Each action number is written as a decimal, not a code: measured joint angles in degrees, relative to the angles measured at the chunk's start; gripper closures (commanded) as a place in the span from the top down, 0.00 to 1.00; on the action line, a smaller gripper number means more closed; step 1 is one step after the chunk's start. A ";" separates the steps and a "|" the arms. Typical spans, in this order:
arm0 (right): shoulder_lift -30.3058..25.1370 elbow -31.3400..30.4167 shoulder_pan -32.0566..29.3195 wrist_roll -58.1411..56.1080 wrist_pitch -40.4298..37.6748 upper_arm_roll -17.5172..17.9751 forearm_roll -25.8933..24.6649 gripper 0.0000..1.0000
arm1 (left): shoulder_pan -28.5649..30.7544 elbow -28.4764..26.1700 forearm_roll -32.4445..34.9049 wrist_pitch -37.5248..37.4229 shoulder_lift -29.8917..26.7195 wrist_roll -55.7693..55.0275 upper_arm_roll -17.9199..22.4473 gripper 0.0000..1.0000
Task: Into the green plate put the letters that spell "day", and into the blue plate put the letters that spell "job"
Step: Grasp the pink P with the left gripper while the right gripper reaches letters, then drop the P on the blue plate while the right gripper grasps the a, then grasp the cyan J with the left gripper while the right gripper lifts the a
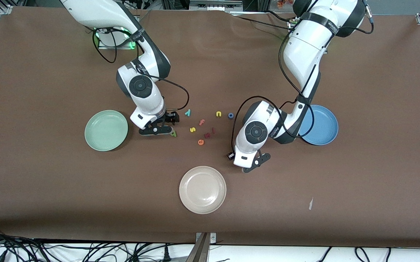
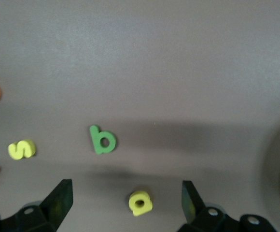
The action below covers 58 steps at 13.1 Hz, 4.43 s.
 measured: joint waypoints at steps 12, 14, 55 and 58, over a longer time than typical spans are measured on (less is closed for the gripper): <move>-4.25 -13.80 0.03 0.21 8.06 -0.14 -1.15 1.00 | 7.03 -5.12 5.45 -22.58 -13.49 23.05 0.49 0.00; -4.89 -14.71 0.03 0.21 9.10 -0.16 -1.15 1.00 | 8.49 -12.30 6.58 -22.68 -17.98 26.42 0.50 0.00; -2.04 -15.54 0.67 0.42 16.71 0.22 -9.55 0.27 | 9.68 -16.19 5.90 0.77 -8.20 20.25 -10.48 0.53; -2.08 -15.55 0.68 0.42 16.72 0.20 -9.55 0.25 | 9.67 -16.23 5.90 0.67 -7.92 20.15 -10.51 0.52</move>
